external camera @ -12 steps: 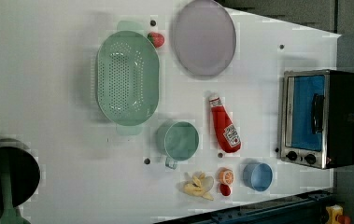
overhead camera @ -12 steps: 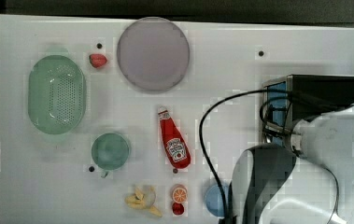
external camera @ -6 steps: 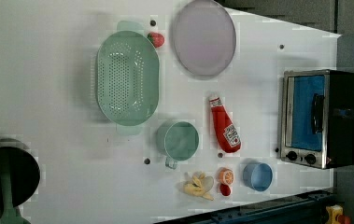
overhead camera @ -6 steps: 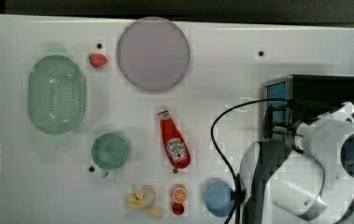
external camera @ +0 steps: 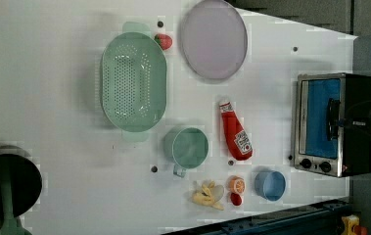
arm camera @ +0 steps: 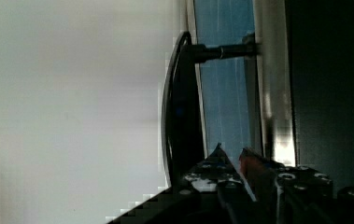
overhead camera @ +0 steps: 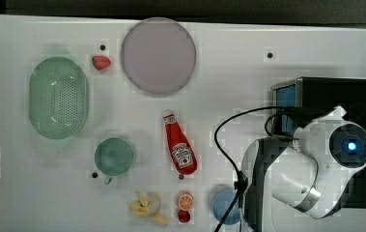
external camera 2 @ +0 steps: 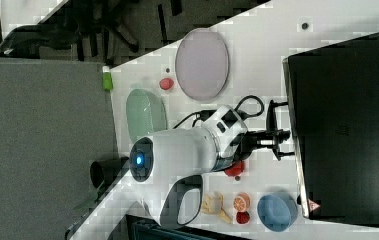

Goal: Flap open oven.

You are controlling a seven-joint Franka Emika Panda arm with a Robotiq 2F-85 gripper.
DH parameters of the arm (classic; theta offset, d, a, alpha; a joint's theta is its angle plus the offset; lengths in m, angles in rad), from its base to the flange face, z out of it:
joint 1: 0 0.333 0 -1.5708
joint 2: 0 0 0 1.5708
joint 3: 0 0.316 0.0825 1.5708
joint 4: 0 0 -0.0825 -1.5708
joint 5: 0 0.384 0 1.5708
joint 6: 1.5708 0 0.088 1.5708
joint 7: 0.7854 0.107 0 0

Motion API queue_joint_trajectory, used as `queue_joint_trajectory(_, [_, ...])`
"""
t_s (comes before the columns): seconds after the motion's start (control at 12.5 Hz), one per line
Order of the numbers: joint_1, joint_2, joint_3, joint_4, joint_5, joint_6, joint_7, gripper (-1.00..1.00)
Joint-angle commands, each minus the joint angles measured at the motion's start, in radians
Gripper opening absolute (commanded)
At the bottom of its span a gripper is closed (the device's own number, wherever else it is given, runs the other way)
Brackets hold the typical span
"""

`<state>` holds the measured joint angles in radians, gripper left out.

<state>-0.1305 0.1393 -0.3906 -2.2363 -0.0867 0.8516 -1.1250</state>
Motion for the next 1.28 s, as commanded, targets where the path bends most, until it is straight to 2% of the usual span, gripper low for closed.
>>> queue_joint_trajectory(0.08, [0.002, 0.003, 0.007, -0.008, 0.002, 0.032, -0.047, -0.65])
queue_joint_trajectory(0.4, [0.017, 0.01, 0.026, -0.014, -0.018, 0.032, -0.032, -0.65])
queue_joint_trajectory(0.56, [0.034, 0.012, 0.045, -0.018, -0.103, 0.03, 0.037, -0.65])
queue_joint_trajectory(0.88, [0.068, 0.015, 0.098, -0.043, -0.31, 0.013, 0.304, -0.65])
queue_joint_trajectory(1.28, [0.107, 0.069, 0.168, -0.048, -0.474, -0.025, 0.501, -0.65])
